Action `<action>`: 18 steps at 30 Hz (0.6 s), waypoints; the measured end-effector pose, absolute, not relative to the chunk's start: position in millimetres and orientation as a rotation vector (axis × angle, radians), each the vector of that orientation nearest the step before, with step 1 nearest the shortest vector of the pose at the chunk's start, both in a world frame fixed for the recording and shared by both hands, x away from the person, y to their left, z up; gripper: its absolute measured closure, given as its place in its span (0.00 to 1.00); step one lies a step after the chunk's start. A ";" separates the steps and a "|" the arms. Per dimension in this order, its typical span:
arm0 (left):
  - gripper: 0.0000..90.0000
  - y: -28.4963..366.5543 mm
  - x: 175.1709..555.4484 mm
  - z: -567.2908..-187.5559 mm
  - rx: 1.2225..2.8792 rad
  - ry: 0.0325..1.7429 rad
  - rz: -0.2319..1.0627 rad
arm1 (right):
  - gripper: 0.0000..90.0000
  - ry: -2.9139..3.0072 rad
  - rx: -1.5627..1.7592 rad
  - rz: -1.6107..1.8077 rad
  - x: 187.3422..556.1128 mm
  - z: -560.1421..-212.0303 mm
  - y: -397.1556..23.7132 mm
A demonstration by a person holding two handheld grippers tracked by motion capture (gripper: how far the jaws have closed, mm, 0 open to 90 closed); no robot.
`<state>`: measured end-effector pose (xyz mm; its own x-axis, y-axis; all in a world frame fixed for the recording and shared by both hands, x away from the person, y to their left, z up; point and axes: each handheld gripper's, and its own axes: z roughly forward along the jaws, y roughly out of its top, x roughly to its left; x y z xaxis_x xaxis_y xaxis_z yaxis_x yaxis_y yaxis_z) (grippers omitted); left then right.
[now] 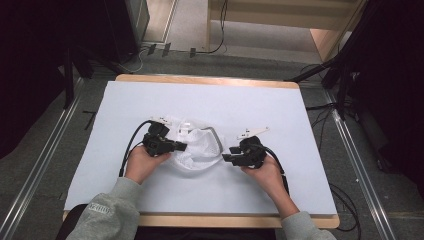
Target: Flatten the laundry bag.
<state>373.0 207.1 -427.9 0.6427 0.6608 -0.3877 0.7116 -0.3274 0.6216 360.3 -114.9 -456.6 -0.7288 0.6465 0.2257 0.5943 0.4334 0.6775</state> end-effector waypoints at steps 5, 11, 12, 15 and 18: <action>1.00 220.0 370.1 -426.2 1.992 1.105 -0.081 | 0.62 2.596 1.112 1.214 362.2 -454.7 -110.7; 1.00 223.8 366.4 -428.2 1.989 1.122 -0.070 | 0.62 2.585 1.124 1.251 370.1 -457.0 -95.2; 1.00 224.1 366.0 -428.7 1.990 1.122 -0.067 | 0.63 2.582 1.118 1.242 372.0 -458.4 -91.5; 1.00 225.4 365.1 -429.4 1.990 1.126 -0.063 | 0.66 2.606 1.129 1.196 375.9 -465.2 -81.8; 1.00 229.0 364.0 -430.2 1.982 1.139 -0.055 | 0.71 2.606 1.086 1.137 374.7 -469.0 -74.5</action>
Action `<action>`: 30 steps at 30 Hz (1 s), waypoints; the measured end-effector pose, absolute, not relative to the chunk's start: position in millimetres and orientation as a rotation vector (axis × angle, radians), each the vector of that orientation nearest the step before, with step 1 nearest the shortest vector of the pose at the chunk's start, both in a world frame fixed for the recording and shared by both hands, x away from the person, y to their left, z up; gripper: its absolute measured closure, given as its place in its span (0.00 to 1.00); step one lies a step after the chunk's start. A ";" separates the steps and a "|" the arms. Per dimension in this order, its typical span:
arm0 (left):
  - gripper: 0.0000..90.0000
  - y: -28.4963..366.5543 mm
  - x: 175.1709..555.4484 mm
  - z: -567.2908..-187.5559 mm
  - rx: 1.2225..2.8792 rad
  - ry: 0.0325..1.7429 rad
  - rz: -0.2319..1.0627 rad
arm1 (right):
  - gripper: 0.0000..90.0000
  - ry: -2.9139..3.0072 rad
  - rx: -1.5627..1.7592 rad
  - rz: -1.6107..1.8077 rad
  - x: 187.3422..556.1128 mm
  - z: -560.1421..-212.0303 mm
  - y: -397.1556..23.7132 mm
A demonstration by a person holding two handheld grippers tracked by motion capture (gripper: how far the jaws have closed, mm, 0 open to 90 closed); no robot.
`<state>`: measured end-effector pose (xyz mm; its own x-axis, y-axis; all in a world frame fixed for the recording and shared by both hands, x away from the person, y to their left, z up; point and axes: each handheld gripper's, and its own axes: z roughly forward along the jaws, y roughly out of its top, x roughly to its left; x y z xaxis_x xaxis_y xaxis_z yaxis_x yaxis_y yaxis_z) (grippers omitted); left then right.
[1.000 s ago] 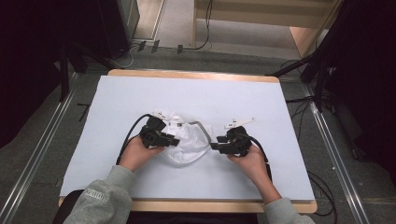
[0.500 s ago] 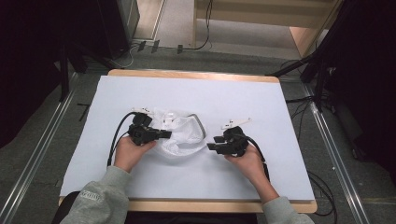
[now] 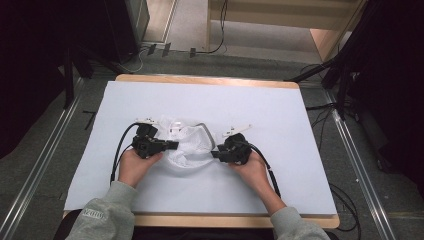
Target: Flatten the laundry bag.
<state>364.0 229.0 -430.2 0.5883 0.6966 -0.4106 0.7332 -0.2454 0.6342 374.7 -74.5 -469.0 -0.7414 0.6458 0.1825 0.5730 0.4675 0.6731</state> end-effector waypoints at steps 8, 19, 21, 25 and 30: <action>1.00 236.0 362.4 -425.9 1.943 1.154 -0.007 | 1.00 2.635 1.037 1.074 371.7 -466.4 -65.5; 1.00 262.6 360.0 -418.9 1.831 1.215 0.019 | 1.00 2.537 1.104 1.130 377.9 -447.5 -90.7; 0.99 263.0 357.9 -420.1 1.849 1.228 0.012 | 1.00 2.523 1.110 1.142 376.6 -443.7 -95.1; 0.96 261.7 353.7 -423.3 1.893 1.226 -0.028 | 1.00 2.499 1.102 1.157 372.0 -435.7 -105.1; 0.85 258.1 350.1 -426.7 1.965 1.218 -0.062 | 1.00 2.531 1.116 1.144 359.5 -436.7 -115.3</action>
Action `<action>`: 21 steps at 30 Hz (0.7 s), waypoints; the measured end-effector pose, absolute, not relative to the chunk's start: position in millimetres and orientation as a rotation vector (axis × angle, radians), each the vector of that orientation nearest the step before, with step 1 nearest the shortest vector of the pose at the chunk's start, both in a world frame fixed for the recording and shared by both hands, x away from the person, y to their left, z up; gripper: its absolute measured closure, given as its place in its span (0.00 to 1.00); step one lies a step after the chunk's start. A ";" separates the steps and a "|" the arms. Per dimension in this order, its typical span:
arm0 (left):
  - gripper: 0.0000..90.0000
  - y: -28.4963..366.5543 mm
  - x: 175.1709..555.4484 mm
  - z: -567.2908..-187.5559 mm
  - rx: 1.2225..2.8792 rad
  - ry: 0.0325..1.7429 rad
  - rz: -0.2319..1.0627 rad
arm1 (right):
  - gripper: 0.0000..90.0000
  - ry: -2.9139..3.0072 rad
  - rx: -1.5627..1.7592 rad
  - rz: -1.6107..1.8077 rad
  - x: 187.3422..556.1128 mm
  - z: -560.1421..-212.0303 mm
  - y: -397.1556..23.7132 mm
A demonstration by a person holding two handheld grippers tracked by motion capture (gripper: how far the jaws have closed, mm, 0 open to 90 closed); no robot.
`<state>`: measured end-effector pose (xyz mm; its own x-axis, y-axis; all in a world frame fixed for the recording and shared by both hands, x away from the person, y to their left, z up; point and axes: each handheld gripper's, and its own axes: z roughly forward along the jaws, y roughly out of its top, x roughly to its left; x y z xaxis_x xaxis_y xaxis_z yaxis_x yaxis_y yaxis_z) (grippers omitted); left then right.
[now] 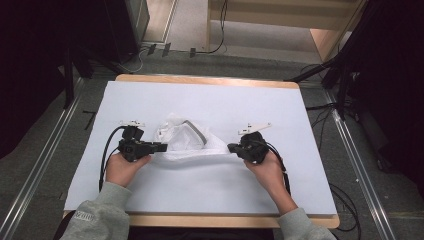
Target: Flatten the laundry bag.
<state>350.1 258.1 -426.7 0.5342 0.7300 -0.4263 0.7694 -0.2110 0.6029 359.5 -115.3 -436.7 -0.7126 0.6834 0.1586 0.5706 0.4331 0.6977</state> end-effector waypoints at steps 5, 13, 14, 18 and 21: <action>0.71 254.9 350.5 -422.7 1.981 1.180 -0.075 | 0.92 2.587 1.084 1.143 356.4 -442.9 -111.6; 0.52 236.8 359.2 -394.5 2.029 1.084 0.019 | 0.73 2.555 1.070 1.215 367.8 -444.9 -106.9; 0.50 236.8 359.2 -394.5 2.029 1.084 0.019 | 0.73 2.555 1.070 1.215 367.8 -444.9 -106.9; 0.50 221.6 373.2 -391.1 2.049 1.056 0.022 | 0.71 2.564 1.077 1.205 381.1 -450.0 -97.1; 0.51 206.5 385.6 -394.4 2.074 1.036 0.024 | 0.71 2.572 1.074 1.190 391.1 -454.8 -87.7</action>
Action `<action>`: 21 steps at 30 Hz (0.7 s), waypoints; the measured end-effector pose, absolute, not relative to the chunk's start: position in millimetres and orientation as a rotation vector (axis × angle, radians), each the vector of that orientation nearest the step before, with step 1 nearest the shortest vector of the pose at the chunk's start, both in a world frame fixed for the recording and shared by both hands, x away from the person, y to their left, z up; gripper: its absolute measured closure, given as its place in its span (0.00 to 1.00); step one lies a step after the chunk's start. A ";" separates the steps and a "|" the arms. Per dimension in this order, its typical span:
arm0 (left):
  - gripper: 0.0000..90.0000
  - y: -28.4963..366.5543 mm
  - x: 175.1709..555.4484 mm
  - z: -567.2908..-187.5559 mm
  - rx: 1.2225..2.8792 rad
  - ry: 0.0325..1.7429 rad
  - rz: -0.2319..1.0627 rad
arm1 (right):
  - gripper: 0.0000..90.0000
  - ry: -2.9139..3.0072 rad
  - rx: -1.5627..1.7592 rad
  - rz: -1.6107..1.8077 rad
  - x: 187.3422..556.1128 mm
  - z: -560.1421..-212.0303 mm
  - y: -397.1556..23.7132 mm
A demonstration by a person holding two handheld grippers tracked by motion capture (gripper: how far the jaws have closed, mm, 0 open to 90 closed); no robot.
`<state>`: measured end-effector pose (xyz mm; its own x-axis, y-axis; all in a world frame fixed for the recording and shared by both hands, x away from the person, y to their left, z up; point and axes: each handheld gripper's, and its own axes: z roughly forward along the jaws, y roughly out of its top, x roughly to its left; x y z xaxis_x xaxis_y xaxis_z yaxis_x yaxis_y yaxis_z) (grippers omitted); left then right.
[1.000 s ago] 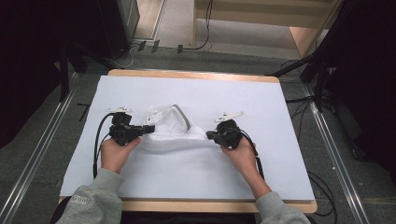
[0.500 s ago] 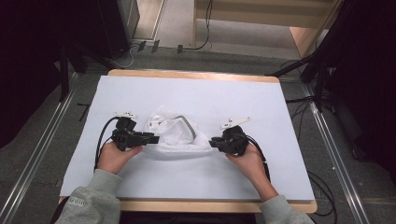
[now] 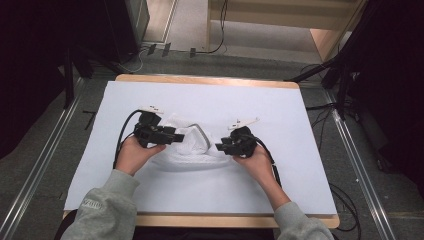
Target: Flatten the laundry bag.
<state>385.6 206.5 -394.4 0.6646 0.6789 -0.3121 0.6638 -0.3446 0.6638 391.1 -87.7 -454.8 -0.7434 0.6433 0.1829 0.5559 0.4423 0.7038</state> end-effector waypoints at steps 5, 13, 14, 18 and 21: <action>0.84 186.6 396.7 -407.6 2.143 1.023 0.020 | 0.73 2.599 1.065 1.141 403.9 -466.3 -72.0; 1.00 206.2 396.2 -410.2 2.028 1.091 0.009 | 1.00 2.592 1.043 1.098 400.1 -469.3 -66.9; 1.00 210.3 395.2 -407.9 2.017 1.095 0.020 | 1.00 2.592 1.050 1.096 400.0 -469.0 -66.8; 1.00 226.9 391.1 -400.1 1.964 1.118 0.053 | 1.00 2.595 1.045 1.070 400.3 -466.6 -68.7; 1.00 239.4 388.6 -394.9 1.920 1.137 0.075 | 1.00 2.581 1.065 1.084 400.9 -463.3 -72.5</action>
